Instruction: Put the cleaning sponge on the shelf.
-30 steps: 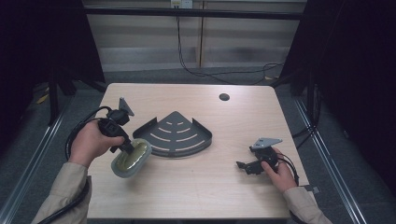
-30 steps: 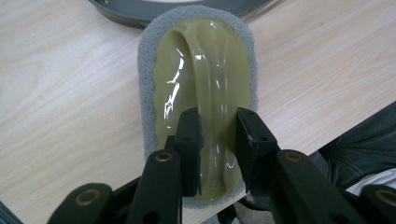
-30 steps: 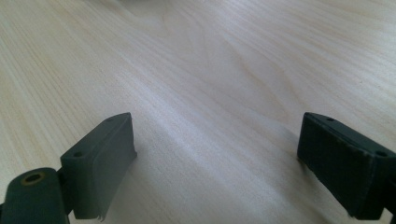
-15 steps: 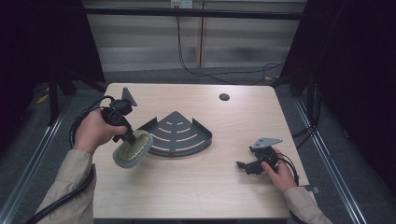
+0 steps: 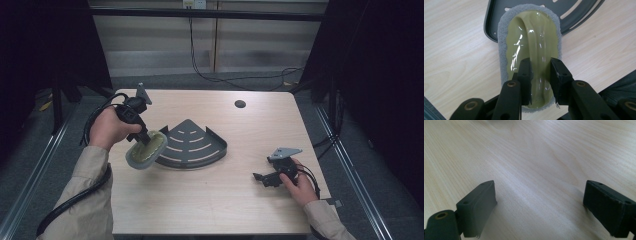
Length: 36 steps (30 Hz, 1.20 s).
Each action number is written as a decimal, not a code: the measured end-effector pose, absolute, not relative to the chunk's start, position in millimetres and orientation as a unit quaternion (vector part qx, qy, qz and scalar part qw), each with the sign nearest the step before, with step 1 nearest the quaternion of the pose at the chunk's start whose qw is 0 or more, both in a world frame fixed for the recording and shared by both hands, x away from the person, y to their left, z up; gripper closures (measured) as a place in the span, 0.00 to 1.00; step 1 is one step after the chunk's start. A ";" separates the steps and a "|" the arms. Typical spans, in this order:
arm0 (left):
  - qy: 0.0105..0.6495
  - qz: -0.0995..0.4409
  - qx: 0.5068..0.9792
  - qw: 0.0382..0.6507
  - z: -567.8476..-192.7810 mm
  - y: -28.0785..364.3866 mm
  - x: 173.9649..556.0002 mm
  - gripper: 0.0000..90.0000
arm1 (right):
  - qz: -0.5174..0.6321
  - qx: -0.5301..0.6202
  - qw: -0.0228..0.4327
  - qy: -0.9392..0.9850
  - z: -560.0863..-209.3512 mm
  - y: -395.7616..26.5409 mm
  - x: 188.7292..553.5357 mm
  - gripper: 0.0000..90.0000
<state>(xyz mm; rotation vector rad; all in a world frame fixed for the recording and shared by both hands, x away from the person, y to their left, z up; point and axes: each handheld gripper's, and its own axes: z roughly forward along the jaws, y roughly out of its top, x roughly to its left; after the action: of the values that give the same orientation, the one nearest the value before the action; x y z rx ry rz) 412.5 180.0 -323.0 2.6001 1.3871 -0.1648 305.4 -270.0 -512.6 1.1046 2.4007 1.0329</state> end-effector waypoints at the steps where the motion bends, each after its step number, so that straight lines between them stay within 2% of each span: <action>1: 0.466 -0.054 0.878 0.097 -322.9 179.1 413.8 0.80 | 0.360 0.385 0.152 0.836 -512.6 -270.0 305.4 0.12; 36: 0.441 -0.030 0.892 0.099 -332.6 157.3 455.4 0.80 | 0.360 0.385 0.151 0.836 -512.6 -270.1 305.4 0.12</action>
<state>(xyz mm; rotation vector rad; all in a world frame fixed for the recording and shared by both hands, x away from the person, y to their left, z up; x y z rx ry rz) 455.4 157.3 -332.6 2.6370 1.3045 -0.0900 305.4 -270.1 -512.6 1.1051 2.4012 1.0335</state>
